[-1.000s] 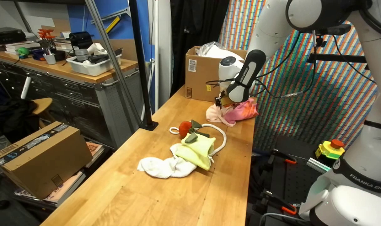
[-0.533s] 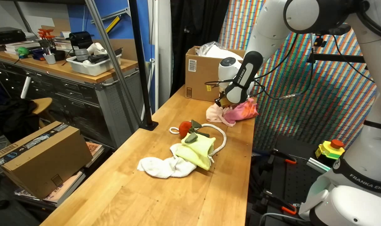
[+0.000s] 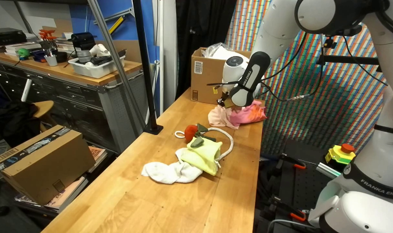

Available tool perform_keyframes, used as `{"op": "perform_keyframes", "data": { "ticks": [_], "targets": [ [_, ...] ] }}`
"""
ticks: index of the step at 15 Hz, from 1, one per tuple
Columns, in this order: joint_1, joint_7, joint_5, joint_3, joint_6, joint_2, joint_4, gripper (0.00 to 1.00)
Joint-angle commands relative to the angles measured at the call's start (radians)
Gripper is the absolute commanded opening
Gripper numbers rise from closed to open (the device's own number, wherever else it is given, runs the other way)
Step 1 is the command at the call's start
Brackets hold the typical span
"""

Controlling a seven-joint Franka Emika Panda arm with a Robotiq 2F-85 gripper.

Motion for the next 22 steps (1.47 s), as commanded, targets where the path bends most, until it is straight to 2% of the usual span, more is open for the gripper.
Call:
{"op": "perform_keyframes", "data": {
  "ticks": [1,3,6,8,10,11,15,20,21,22],
  "targets": [
    [0.18,-0.053,0.031,-0.137,0.122,-0.068,-0.091,0.07],
    [0.28,-0.069,0.065,-0.215,0.181,-0.073,-0.109,0.07],
    [0.405,-0.119,0.187,-0.298,0.25,-0.076,-0.133,0.07],
    [0.457,-0.164,0.286,-0.317,0.283,-0.074,-0.141,0.07],
    [0.483,-0.207,0.386,-0.309,0.307,-0.062,-0.123,0.07],
    [0.498,-0.134,0.33,-0.323,0.316,-0.063,-0.118,0.07],
    [0.555,-0.101,0.393,-0.353,0.401,0.006,-0.096,0.07],
    [0.584,-0.056,0.512,-0.368,0.464,0.107,-0.075,0.07],
    [0.59,-0.049,0.542,-0.371,0.475,0.131,-0.072,0.07],
    [0.564,-0.172,0.679,-0.321,0.483,0.125,-0.064,0.07]
  ]
}}
